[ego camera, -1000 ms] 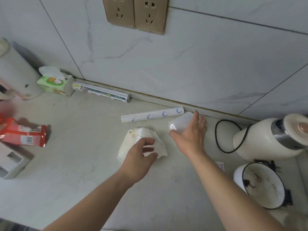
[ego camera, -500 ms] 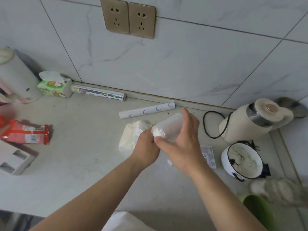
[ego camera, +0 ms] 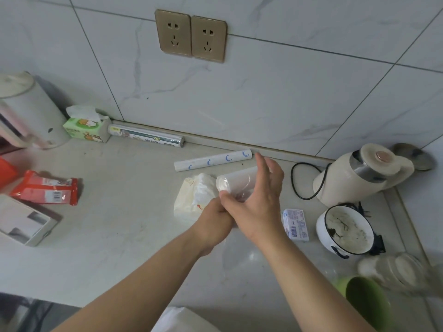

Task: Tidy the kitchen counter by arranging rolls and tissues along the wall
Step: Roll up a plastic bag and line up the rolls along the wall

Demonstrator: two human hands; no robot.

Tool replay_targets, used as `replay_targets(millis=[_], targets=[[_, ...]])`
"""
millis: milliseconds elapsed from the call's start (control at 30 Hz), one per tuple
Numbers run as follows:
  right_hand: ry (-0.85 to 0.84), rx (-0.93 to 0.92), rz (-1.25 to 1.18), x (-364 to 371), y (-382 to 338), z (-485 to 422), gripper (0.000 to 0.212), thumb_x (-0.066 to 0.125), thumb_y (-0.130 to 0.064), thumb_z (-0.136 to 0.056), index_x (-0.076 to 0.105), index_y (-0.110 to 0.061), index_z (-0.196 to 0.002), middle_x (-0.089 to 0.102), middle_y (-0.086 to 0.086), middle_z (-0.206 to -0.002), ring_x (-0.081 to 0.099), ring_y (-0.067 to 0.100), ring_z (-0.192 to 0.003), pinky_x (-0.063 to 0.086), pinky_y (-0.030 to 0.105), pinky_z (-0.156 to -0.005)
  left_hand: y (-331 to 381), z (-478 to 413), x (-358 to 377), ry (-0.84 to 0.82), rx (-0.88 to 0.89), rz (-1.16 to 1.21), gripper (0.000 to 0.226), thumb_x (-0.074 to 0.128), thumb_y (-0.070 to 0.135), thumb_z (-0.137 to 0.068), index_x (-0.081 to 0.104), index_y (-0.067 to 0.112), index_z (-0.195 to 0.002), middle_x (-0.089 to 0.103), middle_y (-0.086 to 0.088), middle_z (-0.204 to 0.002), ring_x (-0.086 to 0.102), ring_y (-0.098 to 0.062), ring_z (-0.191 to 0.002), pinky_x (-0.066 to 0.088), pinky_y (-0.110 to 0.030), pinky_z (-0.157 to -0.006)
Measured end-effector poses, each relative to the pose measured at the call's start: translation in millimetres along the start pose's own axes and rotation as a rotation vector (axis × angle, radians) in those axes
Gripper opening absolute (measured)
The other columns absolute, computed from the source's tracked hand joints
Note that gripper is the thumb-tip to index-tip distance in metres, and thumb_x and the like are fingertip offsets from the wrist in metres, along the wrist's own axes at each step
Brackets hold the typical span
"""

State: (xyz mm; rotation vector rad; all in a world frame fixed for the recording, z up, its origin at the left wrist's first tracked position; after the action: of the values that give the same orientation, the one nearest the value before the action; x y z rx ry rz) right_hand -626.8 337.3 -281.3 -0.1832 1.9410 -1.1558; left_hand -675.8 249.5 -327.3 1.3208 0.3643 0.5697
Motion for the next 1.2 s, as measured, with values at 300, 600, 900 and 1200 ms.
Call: replay_targets(millis=[300, 600, 900, 1200], targets=[[0.061, -0.054, 0.059, -4, 11, 1, 0.096, 0.075, -0.051, -0.066, 0.028, -0.034, -0.148, 0.023, -0.005, -0.149, 0.023, 0.004, -0.122, 0.032, 0.029, -0.099, -8, 9, -36, 0.148, 0.022, 0.235, 0.073, 0.071, 0.003, -0.065, 0.056, 0.024, -0.133, 0.063, 0.002, -0.135, 0.058, -0.021, -0.129, 0.054, -0.036, -0.089], [0.080, -0.200, 0.107, -7, -3, 2, 0.101, 0.084, -0.038, -0.066, 0.031, -0.020, -0.150, 0.025, 0.008, -0.151, 0.029, 0.027, -0.133, 0.041, 0.039, -0.102, 44, -1, -46, 0.226, 0.108, -0.073, 0.043, 0.087, 0.044, -0.072, 0.069, 0.037, -0.111, 0.072, 0.005, -0.111, 0.071, -0.017, -0.092, 0.059, -0.037, -0.080], [-0.346, 0.183, -0.258, -43, 4, -28, 0.082, 0.066, -0.079, -0.067, 0.040, -0.052, -0.141, 0.048, -0.028, -0.142, 0.039, -0.010, -0.133, 0.032, 0.037, -0.116, 60, 6, -75, 0.098, 0.196, 0.083, 0.034, 0.080, 0.006, -0.078, 0.074, 0.017, -0.110, 0.074, -0.009, -0.096, 0.068, -0.023, -0.085, 0.058, -0.034, -0.082], [-0.600, 0.078, -0.427, -44, -12, -55, 0.057, 0.084, -0.055, -0.068, 0.069, -0.031, -0.117, 0.071, -0.004, -0.119, 0.065, 0.015, -0.115, 0.044, 0.045, -0.106, 73, 1, -88, 0.057, 0.256, 0.166, 0.041, 0.081, 0.010, -0.077, 0.073, 0.019, -0.116, 0.075, 0.000, -0.099, 0.069, -0.017, -0.089, 0.055, -0.025, -0.080]])
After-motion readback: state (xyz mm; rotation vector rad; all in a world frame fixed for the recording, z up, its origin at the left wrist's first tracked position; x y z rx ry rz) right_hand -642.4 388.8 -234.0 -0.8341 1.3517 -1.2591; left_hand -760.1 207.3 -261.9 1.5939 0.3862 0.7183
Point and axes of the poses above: each hand's wrist, its own z-axis away from the middle knuckle, its own x-axis out of the palm, y = z × x, the point moved 4 cm from there along -z, towards the middle knuckle
